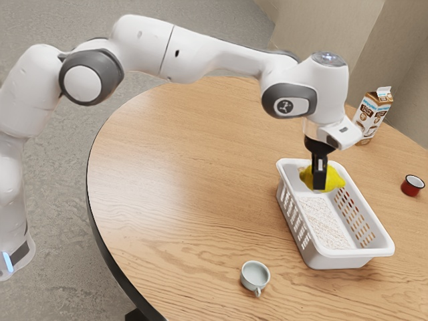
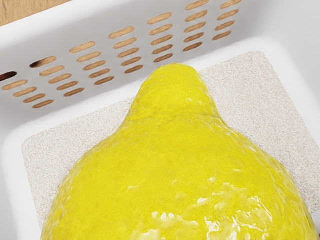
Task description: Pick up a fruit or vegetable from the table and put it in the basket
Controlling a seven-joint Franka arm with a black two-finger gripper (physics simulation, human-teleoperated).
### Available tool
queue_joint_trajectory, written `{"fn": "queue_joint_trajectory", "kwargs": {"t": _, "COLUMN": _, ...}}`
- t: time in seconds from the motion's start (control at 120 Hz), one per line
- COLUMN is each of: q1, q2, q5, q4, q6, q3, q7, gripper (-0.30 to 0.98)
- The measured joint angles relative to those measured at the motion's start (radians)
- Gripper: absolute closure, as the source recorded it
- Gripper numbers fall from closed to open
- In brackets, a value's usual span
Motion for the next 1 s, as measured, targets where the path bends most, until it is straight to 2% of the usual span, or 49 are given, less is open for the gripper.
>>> {"fn": "queue_joint_trajectory", "kwargs": {"t": 0.483, "q1": -0.028, "q2": 0.07, "q5": 0.054, "q4": 0.021, "q6": 0.064, "q3": -0.005, "q7": -0.023, "gripper": 0.35}}
{"fn": "queue_joint_trajectory", "kwargs": {"t": 0.542, "q1": -0.031, "q2": 0.07, "q5": 0.059, "q4": 0.021, "q6": 0.069, "q3": -0.005, "q7": -0.023, "gripper": 0.2}}
{"fn": "queue_joint_trajectory", "kwargs": {"t": 0.608, "q1": -0.033, "q2": 0.07, "q5": 0.064, "q4": 0.021, "q6": 0.073, "q3": -0.005, "q7": -0.021, "gripper": 0.13}}
{"fn": "queue_joint_trajectory", "kwargs": {"t": 0.842, "q1": -0.034, "q2": 0.067, "q5": 0.07, "q4": 0.019, "q6": 0.079, "q3": -0.004, "q7": -0.015, "gripper": 0.02}}
{"fn": "queue_joint_trajectory", "kwargs": {"t": 0.892, "q1": -0.033, "q2": 0.031, "q5": 0.068, "q4": 0.0, "q6": 0.07, "q3": -0.004, "q7": -0.014, "gripper": 0.02}}
{"fn": "queue_joint_trajectory", "kwargs": {"t": 0.942, "q1": -0.031, "q2": -0.072, "q5": 0.041, "q4": -0.058, "q6": 0.032, "q3": 0.013, "q7": -0.014, "gripper": 0.01}}
{"fn": "queue_joint_trajectory", "kwargs": {"t": 1.0, "q1": -0.037, "q2": -0.191, "q5": -0.007, "q4": -0.1, "q6": -0.054, "q3": 0.124, "q7": -0.019, "gripper": 0.01}}
